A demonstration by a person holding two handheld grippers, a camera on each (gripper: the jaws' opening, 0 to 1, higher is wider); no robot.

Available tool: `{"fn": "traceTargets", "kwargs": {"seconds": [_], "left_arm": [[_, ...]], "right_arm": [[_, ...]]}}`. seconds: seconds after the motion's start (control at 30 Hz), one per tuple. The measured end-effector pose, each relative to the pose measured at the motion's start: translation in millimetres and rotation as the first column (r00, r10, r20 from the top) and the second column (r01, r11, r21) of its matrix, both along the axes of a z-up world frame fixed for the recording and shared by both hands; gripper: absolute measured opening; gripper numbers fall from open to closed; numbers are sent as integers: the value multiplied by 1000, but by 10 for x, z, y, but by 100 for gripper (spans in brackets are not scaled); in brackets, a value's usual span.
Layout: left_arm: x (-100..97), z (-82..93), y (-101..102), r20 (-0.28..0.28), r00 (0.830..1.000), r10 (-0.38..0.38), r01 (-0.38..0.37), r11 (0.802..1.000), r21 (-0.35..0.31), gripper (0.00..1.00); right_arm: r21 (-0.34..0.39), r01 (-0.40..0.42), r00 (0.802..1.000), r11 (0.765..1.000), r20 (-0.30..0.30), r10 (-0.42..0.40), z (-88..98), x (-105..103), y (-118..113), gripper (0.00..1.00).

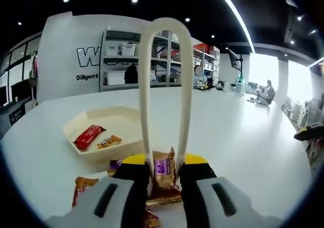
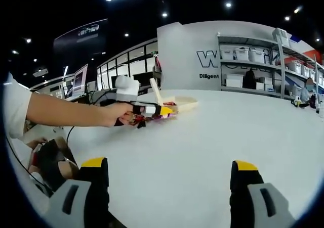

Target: Place the target food into the container with the food tongs after gripping and lifting it, then release it inside without dropping or visibly crushing the food.

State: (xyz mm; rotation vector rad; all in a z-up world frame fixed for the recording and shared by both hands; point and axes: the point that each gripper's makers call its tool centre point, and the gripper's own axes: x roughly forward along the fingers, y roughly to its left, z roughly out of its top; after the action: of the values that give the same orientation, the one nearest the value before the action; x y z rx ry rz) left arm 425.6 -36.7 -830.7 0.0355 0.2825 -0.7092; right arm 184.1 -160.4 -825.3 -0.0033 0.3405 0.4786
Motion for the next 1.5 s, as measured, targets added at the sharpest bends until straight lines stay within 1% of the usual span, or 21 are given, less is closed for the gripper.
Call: {"fn": "traceTargets", "kwargs": {"seconds": [0.07, 0.13, 0.2, 0.3, 0.33, 0.43, 0.6, 0.7, 0.77, 0.83, 0.9, 0.97, 1.07, 1.13, 1.23, 1.27, 1.33, 1.4, 1.43, 1.47, 1.5], "left_arm": [[-31, 58, 10, 0, 1000, -5, 5, 1000, -17, 21], [-36, 178, 9, 18, 1000, -26, 27, 999, -43, 22], [-41, 264, 10, 47, 998, -39, 41, 998, -48, 22], [-28, 381, 57, 48, 998, -36, 39, 997, -65, 22], [-12, 465, 100, 48, 999, -23, 27, 996, -86, 22], [24, 531, 166, 60, 998, -15, 18, 998, -64, 22], [109, 604, 260, 60, 998, 5, -1, 998, -62, 22], [195, 633, 311, 36, 999, 25, -22, 996, -88, 22], [256, 619, 319, 25, 999, 28, -25, 996, -89, 22], [328, 555, 343, 22, 999, 38, -36, 997, -66, 22], [352, 465, 342, -12, 999, 43, -44, 995, -84, 22], [366, 404, 348, -24, 999, 46, -47, 996, -72, 22], [332, 342, 335, -23, 999, 33, -34, 998, -58, 23], [290, 333, 346, -32, 999, 31, -33, 998, -62, 23], [240, 329, 379, -24, 999, 30, -32, 998, -51, 23], [236, 326, 404, -15, 999, 36, -37, 998, -47, 23], [210, 285, 451, -30, 998, 53, -55, 997, -54, 23], [186, 252, 495, -28, 997, 71, -73, 995, -62, 24], [185, 248, 535, -16, 995, 100, -101, 993, -65, 24], [190, 241, 550, -15, 994, 109, -110, 991, -76, 25], [166, 195, 539, -43, 994, 105, -109, 990, -90, 25]], "right_arm": [[1, -3, 1000, 1000, 1, 3, 5, 6, 17, 99], [15, -16, 1000, 1000, 1, 16, 20, 7, 68, 99], [14, -19, 1000, 1000, 2, 19, 20, 12, 87, 99], [0, -21, 1000, 1000, 1, 21, -5, 33, 101, 99], [-2, -22, 1000, 1000, 0, 22, -10, 36, 103, 99], [6, -29, 1000, 1000, 1, 29, -8, 44, 128, 99], [6, -30, 1000, 1000, -2, 30, -17, 65, 124, 99], [9, -25, 1000, 1000, -6, 25, -32, 85, 98, 99], [9, -24, 1000, 1000, -8, 24, -44, 98, 91, 99], [11, -23, 1000, 1000, -14, 24, -58, 106, 90, 99], [6, -22, 1000, 1000, -18, 22, -71, 107, 81, 99], [4, -21, 1000, 1000, -19, 21, -71, 106, 74, 99], [11, -15, 1000, 1000, -25, 16, -82, 108, 35, 99], [5, -13, 999, 1000, -29, 13, -95, 111, 23, 99], [9, -17, 1000, 1000, -26, 17, -81, 125, 50, 99], [9, -19, 1000, 1000, -25, 19, -76, 132, 67, 99], [4, -26, 999, 1000, -22, 26, -68, 139, 105, 99], [9, -32, 999, 999, -20, 32, -60, 140, 133, 99], [11, -34, 999, 999, -20, 34, -60, 138, 144, 99], [12, -36, 999, 999, -20, 36, -61, 135, 157, 99], [10, -41, 999, 999, -21, 41, -63, 128, 174, 99]]}}
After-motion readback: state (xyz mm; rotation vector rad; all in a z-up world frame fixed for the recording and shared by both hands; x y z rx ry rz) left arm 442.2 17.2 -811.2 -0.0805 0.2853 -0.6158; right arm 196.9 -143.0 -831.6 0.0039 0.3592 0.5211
